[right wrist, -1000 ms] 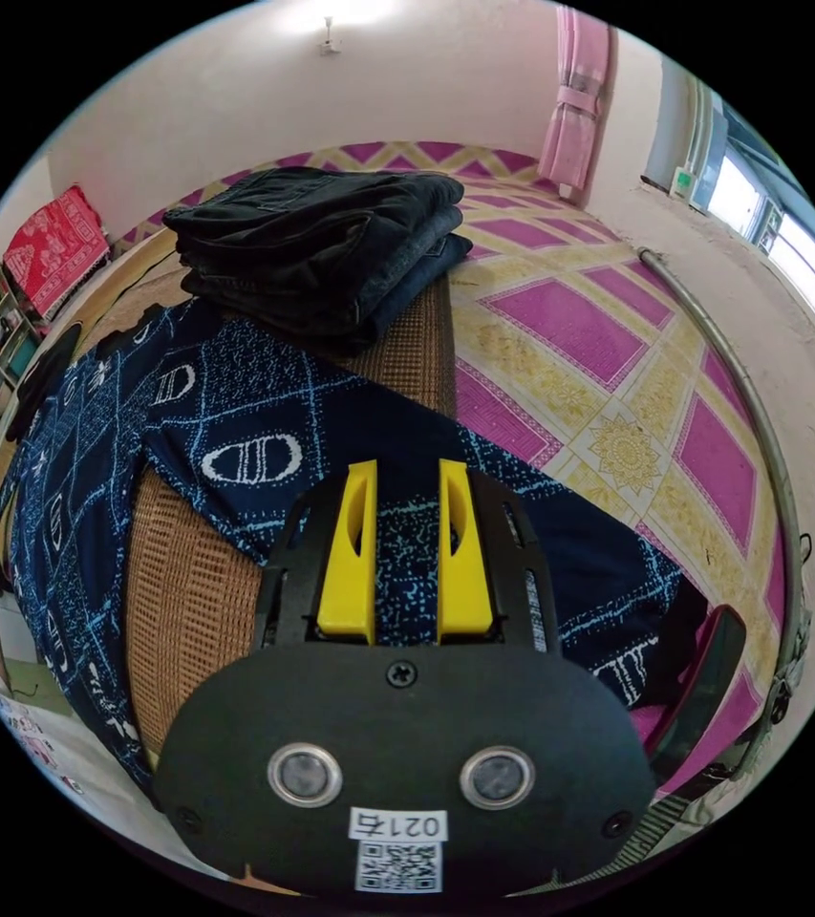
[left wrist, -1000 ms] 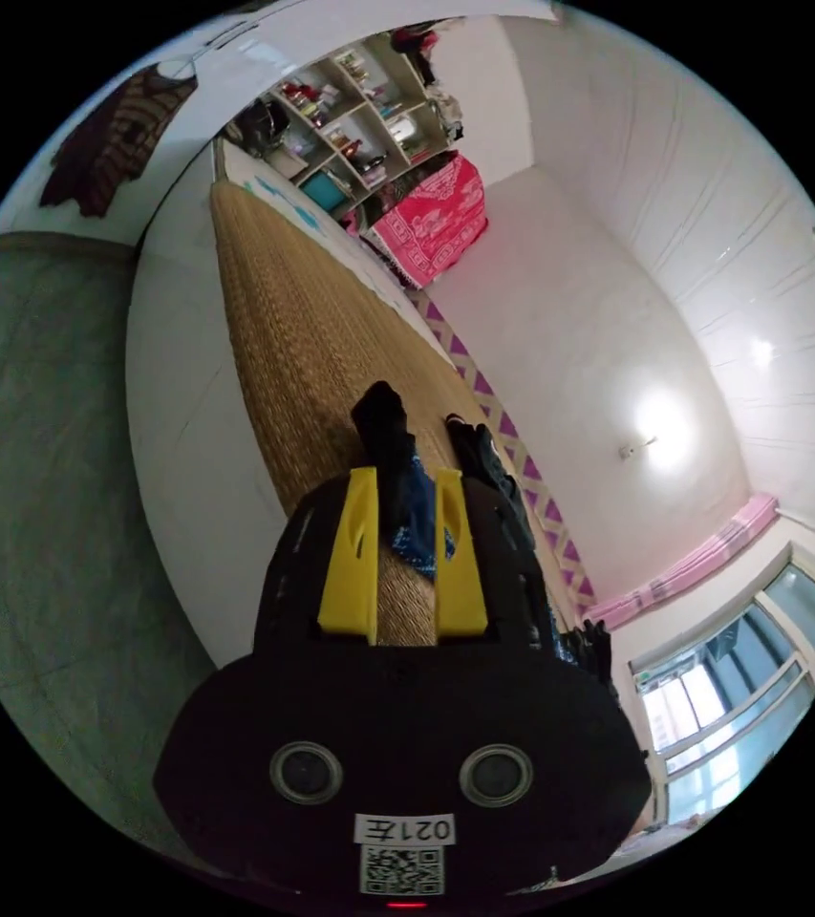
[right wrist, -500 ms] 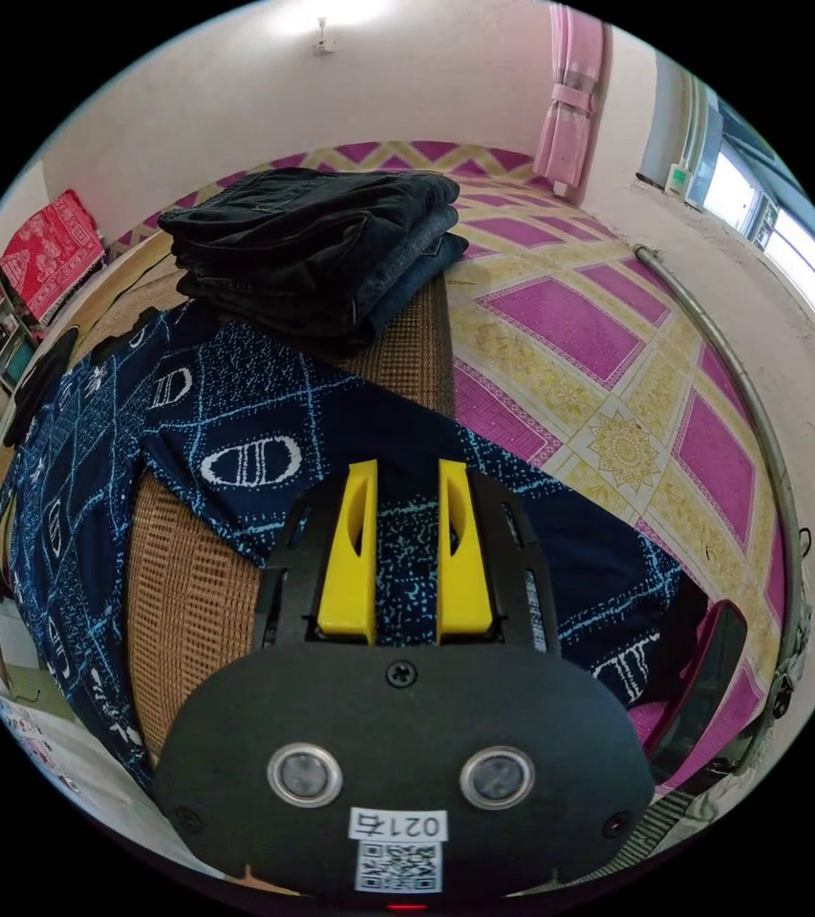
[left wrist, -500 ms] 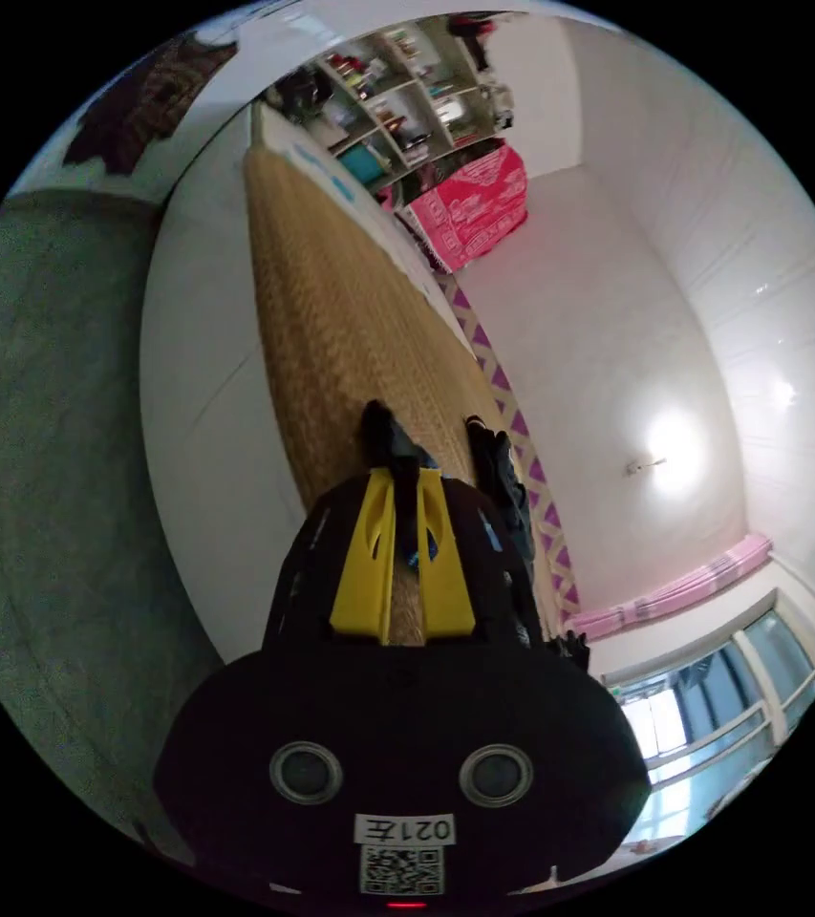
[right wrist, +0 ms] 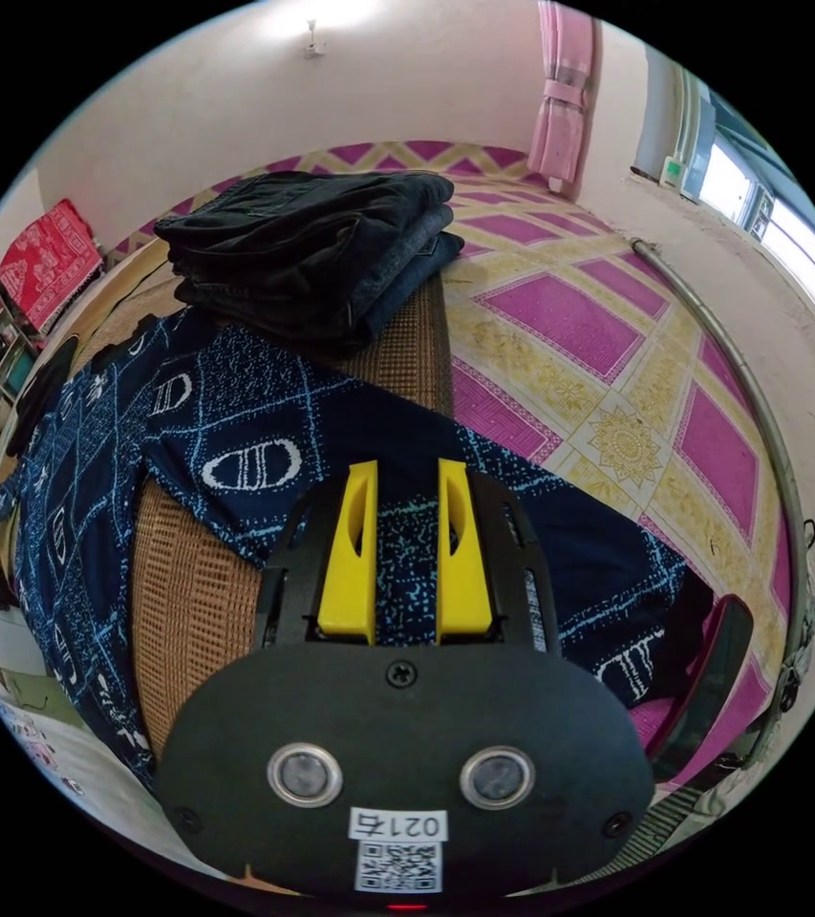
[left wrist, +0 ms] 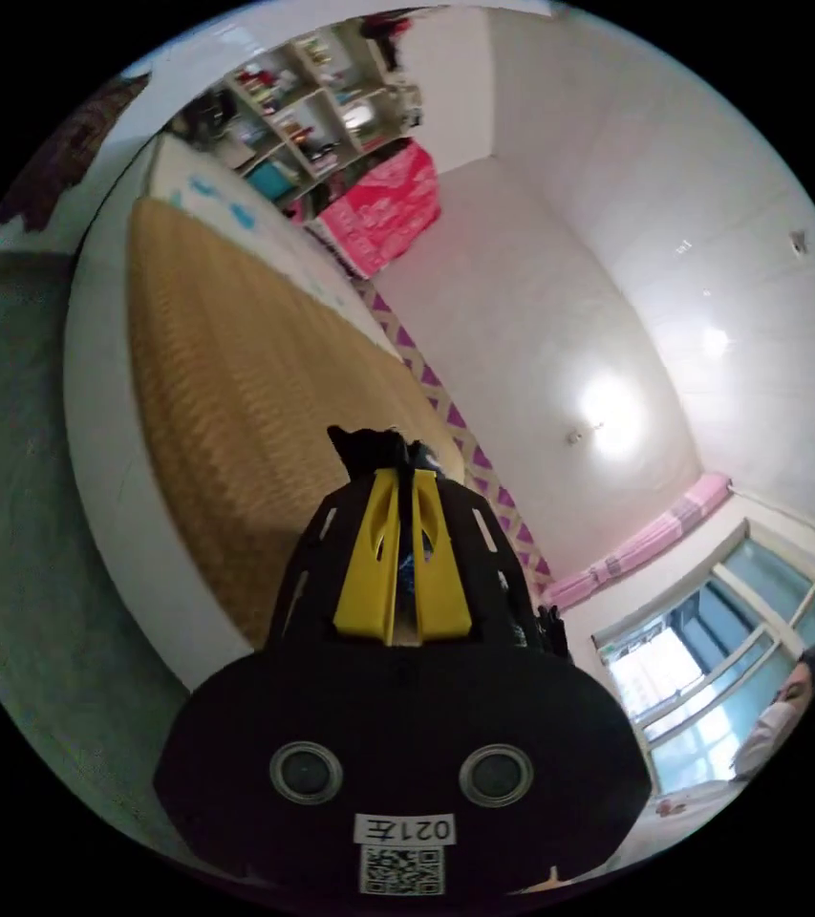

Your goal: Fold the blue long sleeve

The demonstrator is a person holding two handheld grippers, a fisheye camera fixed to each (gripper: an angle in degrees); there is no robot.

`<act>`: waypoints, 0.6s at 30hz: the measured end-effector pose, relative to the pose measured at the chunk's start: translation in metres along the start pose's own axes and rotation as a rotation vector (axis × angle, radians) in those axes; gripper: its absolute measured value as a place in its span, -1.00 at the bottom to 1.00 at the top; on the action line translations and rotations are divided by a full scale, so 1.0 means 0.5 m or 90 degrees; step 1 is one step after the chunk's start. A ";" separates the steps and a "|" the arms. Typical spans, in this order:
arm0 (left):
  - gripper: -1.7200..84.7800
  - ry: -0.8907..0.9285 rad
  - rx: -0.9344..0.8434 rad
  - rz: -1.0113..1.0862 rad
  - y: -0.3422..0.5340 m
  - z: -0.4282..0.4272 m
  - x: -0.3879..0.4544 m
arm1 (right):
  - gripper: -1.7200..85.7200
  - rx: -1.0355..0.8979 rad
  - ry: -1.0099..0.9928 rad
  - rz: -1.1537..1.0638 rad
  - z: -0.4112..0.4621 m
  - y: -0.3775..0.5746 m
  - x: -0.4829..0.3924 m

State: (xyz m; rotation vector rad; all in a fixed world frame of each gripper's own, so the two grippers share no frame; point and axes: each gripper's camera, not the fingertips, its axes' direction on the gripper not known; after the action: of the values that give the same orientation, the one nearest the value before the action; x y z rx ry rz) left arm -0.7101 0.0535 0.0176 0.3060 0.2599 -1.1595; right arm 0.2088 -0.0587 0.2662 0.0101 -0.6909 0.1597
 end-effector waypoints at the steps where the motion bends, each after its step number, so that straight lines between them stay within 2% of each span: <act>1: -0.98 0.024 -0.012 0.052 0.000 0.030 0.080 | -0.74 0.000 0.001 -0.001 -0.001 0.000 0.001; 5: -0.98 0.091 -0.058 0.233 0.055 0.149 0.366 | -0.74 0.000 0.012 -0.008 -0.004 -0.002 -0.001; 7: -0.98 0.146 -0.102 0.338 0.141 0.250 0.548 | -0.74 0.000 0.005 -0.004 -0.005 -0.004 0.006; 10: -0.98 0.204 -0.175 0.448 0.295 0.401 0.736 | -0.74 0.000 -0.006 -0.001 -0.007 -0.007 0.018; 15: -0.98 0.259 -0.356 0.486 0.620 0.693 0.878 | -0.74 0.001 0.001 -0.012 -0.009 -0.012 0.023; 18: -0.98 0.213 -0.462 0.481 0.836 0.865 0.880 | -0.74 0.001 -0.002 -0.010 -0.010 -0.017 0.033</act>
State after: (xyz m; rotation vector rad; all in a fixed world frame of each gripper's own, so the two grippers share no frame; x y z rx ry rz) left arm -0.1383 -0.3282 0.3054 -0.0596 0.7604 -0.2170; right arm 0.2256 -0.0644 0.2731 0.0172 -0.6937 0.1453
